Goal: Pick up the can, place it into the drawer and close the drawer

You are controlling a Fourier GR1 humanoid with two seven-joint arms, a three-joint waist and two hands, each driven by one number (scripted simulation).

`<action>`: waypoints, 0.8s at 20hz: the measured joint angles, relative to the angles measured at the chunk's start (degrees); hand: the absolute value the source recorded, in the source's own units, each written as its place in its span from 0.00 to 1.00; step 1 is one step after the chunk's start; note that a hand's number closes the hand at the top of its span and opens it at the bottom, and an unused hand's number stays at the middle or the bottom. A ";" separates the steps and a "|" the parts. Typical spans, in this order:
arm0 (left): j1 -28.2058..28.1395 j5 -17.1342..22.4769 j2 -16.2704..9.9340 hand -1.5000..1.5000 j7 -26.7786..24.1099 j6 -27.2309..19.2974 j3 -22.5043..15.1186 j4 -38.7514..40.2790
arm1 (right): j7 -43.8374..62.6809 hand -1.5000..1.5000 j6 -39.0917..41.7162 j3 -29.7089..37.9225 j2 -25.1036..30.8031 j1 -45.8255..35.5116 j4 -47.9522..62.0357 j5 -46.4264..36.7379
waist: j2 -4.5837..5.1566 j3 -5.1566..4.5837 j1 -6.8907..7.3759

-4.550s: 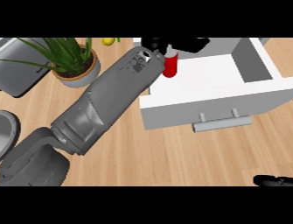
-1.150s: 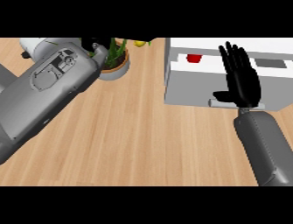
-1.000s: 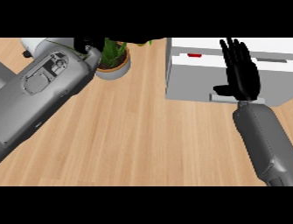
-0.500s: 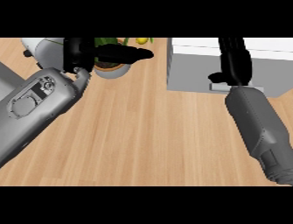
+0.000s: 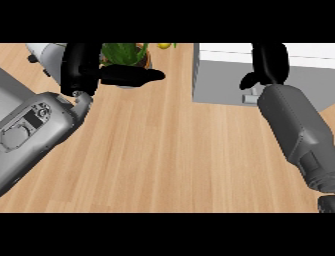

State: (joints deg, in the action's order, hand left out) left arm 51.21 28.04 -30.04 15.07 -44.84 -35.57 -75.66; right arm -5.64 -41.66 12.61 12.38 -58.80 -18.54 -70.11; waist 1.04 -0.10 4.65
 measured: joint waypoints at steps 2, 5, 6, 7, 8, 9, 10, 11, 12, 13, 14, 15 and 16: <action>-0.60 -0.13 -0.48 0.00 0.01 0.54 0.38 -0.70 | -0.10 0.00 0.09 0.31 0.26 -1.11 1.50 -0.01 | 0.14 0.04 -0.05; -1.36 -0.76 -0.27 0.00 -0.08 0.30 0.29 -1.88 | -0.82 0.00 0.75 0.86 0.71 -2.42 3.31 0.25 | 0.32 0.11 0.03; -1.94 -0.77 -0.34 0.00 -0.28 0.53 0.40 -2.20 | -1.64 0.00 1.04 1.07 0.71 -2.74 3.70 0.50 | 0.36 0.15 -0.10; -2.40 -0.75 -0.56 0.00 -0.37 0.77 0.53 -2.71 | -2.13 0.00 1.45 1.42 0.86 -3.08 4.08 0.84 | 0.41 0.17 -0.03; -2.76 -1.01 -0.41 0.00 -0.45 0.53 0.43 -2.91 | -3.15 0.00 1.73 2.10 0.83 -3.27 4.20 1.65 | 0.46 0.19 -0.10; -3.02 -1.18 -0.64 0.00 -0.05 0.38 0.41 -3.24 | -4.29 0.00 2.13 2.75 0.71 -3.46 4.26 2.46 | 0.42 0.24 -0.27; -3.72 -1.34 -0.46 0.00 -0.40 0.19 0.34 -3.57 | -5.79 0.00 2.42 3.58 0.60 -3.55 4.09 3.53 | 0.45 0.27 -0.39; -4.06 -1.36 -0.71 0.00 -0.33 0.14 0.52 -4.04 | -7.40 0.00 2.48 4.44 0.49 -3.45 3.87 4.57 | 0.43 0.26 -0.44; -4.35 -1.54 -0.77 0.00 -0.44 0.08 0.54 -4.15 | -8.60 0.00 2.92 5.34 0.27 -3.68 3.70 5.64 | 0.44 0.29 -0.61; -4.94 -1.66 -0.69 0.00 -0.76 0.08 0.46 -4.40 | -9.69 0.00 3.17 6.27 0.10 -3.81 3.51 6.70 | 0.49 0.30 -0.67; -5.17 -1.69 -0.73 0.00 -0.97 0.12 0.68 -4.38 | -10.98 0.00 3.49 7.27 -0.10 -3.93 3.27 7.87 | 0.57 0.32 -0.80; -5.40 -1.72 -0.93 0.00 -1.02 0.26 0.79 -4.61 | -12.31 0.00 3.94 8.26 -0.26 -4.00 3.05 9.05 | 0.59 0.34 -0.83; -5.70 -1.64 -1.19 0.00 -0.95 0.50 0.93 -4.88 | -13.68 0.00 4.58 9.34 -0.39 -4.06 2.86 10.34 | 0.59 0.37 -0.86</action>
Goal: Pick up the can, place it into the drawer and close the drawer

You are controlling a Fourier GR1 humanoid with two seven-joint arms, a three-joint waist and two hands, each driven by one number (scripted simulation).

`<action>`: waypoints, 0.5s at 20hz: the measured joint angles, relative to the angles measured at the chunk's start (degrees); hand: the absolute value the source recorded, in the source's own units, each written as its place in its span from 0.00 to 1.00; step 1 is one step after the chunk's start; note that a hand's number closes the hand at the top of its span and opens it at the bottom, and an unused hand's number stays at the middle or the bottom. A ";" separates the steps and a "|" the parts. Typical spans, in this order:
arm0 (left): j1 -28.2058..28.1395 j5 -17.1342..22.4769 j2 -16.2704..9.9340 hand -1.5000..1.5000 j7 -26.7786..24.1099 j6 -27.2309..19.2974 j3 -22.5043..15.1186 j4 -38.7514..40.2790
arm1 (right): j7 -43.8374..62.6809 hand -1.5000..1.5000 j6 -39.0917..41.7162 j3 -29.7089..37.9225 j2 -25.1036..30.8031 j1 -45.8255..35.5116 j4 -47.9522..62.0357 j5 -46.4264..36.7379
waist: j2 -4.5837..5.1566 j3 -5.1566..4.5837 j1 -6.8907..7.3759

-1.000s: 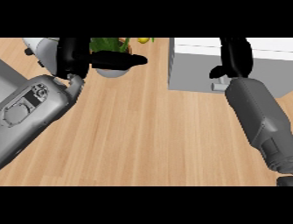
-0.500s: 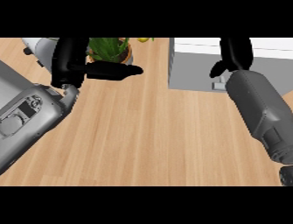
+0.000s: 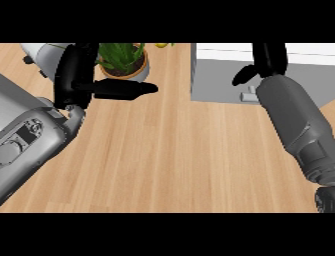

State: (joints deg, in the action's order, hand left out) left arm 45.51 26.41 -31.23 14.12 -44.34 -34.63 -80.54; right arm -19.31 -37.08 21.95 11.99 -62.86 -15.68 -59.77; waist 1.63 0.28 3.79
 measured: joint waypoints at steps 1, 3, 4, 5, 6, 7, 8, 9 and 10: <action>-0.26 0.00 -0.19 0.00 -0.06 0.20 0.11 -0.23 | -0.82 0.00 0.58 0.93 -0.21 -0.24 -0.07 1.03 | 0.00 0.00 -0.02; -1.24 -0.15 -0.69 0.00 -0.34 0.22 0.47 -0.56 | -2.68 0.00 2.27 2.73 -0.81 -0.90 -0.19 3.24 | 0.00 0.07 -0.20; -1.40 -0.13 -0.83 0.00 -0.49 0.40 0.80 -0.57 | -3.61 0.00 2.91 3.81 -1.28 -1.13 -0.35 4.57 | 0.00 0.09 -0.41; -1.71 -0.07 -0.88 0.00 -0.46 0.48 0.98 -0.65 | -4.66 0.00 3.97 5.11 -1.55 -1.35 -0.51 6.18 | 0.02 0.13 -0.53; -1.90 0.10 -1.08 0.00 -0.42 0.84 1.27 -0.67 | -5.50 0.00 4.70 6.37 -2.29 -1.58 -0.77 7.76 | -0.05 0.13 -0.75; -2.36 0.13 -1.37 0.00 -0.47 1.01 1.46 -0.89 | -6.22 0.00 5.75 7.76 -2.78 -1.93 -1.06 9.50 | -0.14 0.16 -0.85; -2.96 0.10 -1.39 0.00 -0.77 1.04 1.58 -1.00 | -6.54 0.00 6.87 9.01 -3.30 -2.45 -1.18 11.07 | -0.21 0.15 -0.95; -3.23 -0.08 -1.09 0.00 -0.73 0.83 1.49 -1.02 | -6.65 0.00 7.90 10.06 -3.61 -3.09 -1.19 12.36 | -0.20 0.16 -1.08; -3.68 -0.25 -0.94 0.00 -1.23 0.92 1.66 -0.84 | -7.44 0.00 8.55 11.02 -3.96 -3.20 -1.29 13.61 | -0.19 0.14 -1.22</action>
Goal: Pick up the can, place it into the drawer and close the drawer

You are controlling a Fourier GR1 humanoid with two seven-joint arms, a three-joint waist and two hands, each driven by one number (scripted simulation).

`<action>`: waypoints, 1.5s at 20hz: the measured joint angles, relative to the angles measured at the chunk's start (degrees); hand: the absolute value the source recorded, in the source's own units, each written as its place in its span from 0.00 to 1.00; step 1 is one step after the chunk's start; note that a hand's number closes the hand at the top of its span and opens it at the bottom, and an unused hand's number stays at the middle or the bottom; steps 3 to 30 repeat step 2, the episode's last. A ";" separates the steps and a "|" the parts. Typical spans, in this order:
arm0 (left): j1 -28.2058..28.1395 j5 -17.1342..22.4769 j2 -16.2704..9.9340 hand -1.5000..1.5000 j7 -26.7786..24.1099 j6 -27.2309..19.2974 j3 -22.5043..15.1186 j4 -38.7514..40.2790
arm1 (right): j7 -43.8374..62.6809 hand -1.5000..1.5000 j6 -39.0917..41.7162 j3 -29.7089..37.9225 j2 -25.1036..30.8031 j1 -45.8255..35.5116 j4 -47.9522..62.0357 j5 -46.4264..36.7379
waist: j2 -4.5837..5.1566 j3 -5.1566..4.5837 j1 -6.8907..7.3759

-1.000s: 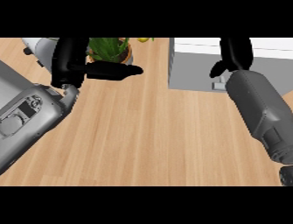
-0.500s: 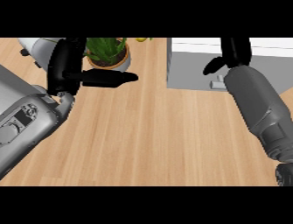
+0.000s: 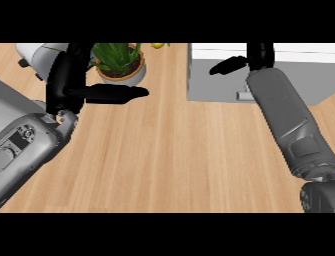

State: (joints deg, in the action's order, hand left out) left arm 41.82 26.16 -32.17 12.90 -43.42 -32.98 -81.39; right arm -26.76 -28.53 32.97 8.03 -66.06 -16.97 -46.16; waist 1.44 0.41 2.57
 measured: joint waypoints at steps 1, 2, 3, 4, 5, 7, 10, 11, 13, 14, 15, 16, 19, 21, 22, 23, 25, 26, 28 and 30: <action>-0.58 -0.14 -0.24 0.00 -0.10 -0.08 0.21 -0.56 | -0.29 0.00 0.80 0.85 -0.07 -0.24 0.04 1.06 | -0.04 -0.01 0.02; -1.05 0.02 -0.70 0.00 -0.18 0.34 0.78 -0.88 | -0.87 0.00 1.17 1.60 -0.24 -0.31 -0.01 2.01 | -0.06 -0.02 0.02; -1.05 0.02 -0.70 0.00 -0.18 0.34 0.78 -0.88 | -0.87 0.00 1.17 1.60 -0.24 -0.31 -0.01 2.01 | -0.06 -0.02 0.02; -1.05 0.02 -0.70 0.00 -0.18 0.34 0.78 -0.88 | -0.87 0.00 1.17 1.60 -0.24 -0.31 -0.01 2.01 | -0.06 -0.02 0.02; -1.05 0.02 -0.70 0.00 -0.18 0.34 0.78 -0.88 | -0.87 0.00 1.17 1.60 -0.24 -0.31 -0.01 2.01 | -0.06 -0.02 0.02; -1.05 0.02 -0.70 0.00 -0.18 0.34 0.78 -0.88 | -0.87 0.00 1.17 1.60 -0.24 -0.31 -0.01 2.01 | -0.06 -0.02 0.02; -1.05 0.02 -0.70 0.00 -0.18 0.34 0.78 -0.88 | -0.87 0.00 1.17 1.60 -0.24 -0.31 -0.01 2.01 | -0.06 -0.02 0.02; -1.05 0.02 -0.70 0.00 -0.18 0.34 0.78 -0.88 | -0.87 0.00 1.17 1.60 -0.24 -0.31 -0.01 2.01 | -0.06 -0.02 0.02; -1.05 0.02 -0.70 0.00 -0.18 0.34 0.78 -0.88 | -0.87 0.00 1.17 1.60 -0.24 -0.31 -0.01 2.01 | -0.06 -0.02 0.02; -1.05 0.02 -0.70 0.00 -0.18 0.34 0.78 -0.88 | -0.87 0.00 1.17 1.60 -0.24 -0.31 -0.01 2.01 | -0.06 -0.02 0.02; -1.05 0.02 -0.70 0.00 -0.18 0.34 0.78 -0.88 | -0.87 0.00 1.17 1.60 -0.24 -0.31 -0.01 2.01 | -0.06 -0.02 0.02; -1.05 0.02 -0.70 0.00 -0.18 0.34 0.78 -0.88 | -0.87 0.00 1.17 1.60 -0.24 -0.31 -0.01 2.01 | -0.06 -0.02 0.02; -1.05 0.02 -0.70 0.00 -0.18 0.34 0.78 -0.88 | -0.87 0.00 1.17 1.60 -0.24 -0.31 -0.01 2.01 | -0.06 -0.02 0.02; -1.05 0.02 -0.70 0.00 -0.18 0.34 0.78 -0.88 | -0.87 0.00 1.17 1.60 -0.24 -0.31 -0.01 2.01 | -0.06 -0.02 0.02; -1.05 0.02 -0.70 0.00 -0.18 0.34 0.78 -0.88 | -0.87 0.00 1.17 1.60 -0.24 -0.31 -0.01 2.01 | -0.06 -0.02 0.02; -1.05 0.02 -0.70 0.00 -0.18 0.34 0.78 -0.88 | -0.87 0.00 1.17 1.60 -0.24 -0.31 -0.01 2.01 | -0.06 -0.02 0.02; -1.05 0.02 -0.70 0.00 -0.18 0.34 0.78 -0.88 | -0.87 0.00 1.17 1.60 -0.24 -0.31 -0.01 2.01 | -0.06 -0.02 0.02; -1.05 0.02 -0.70 0.00 -0.18 0.34 0.78 -0.88 | -0.87 0.00 1.17 1.60 -0.24 -0.31 -0.01 2.01 | -0.06 -0.02 0.02; -1.05 0.02 -0.70 0.00 -0.18 0.34 0.78 -0.88 | -0.87 0.00 1.17 1.60 -0.24 -0.31 -0.01 2.01 | -0.06 -0.02 0.02; -1.05 0.02 -0.70 0.00 -0.18 0.34 0.78 -0.88 | -0.87 0.00 1.17 1.60 -0.24 -0.31 -0.01 2.01 | -0.06 -0.02 0.02</action>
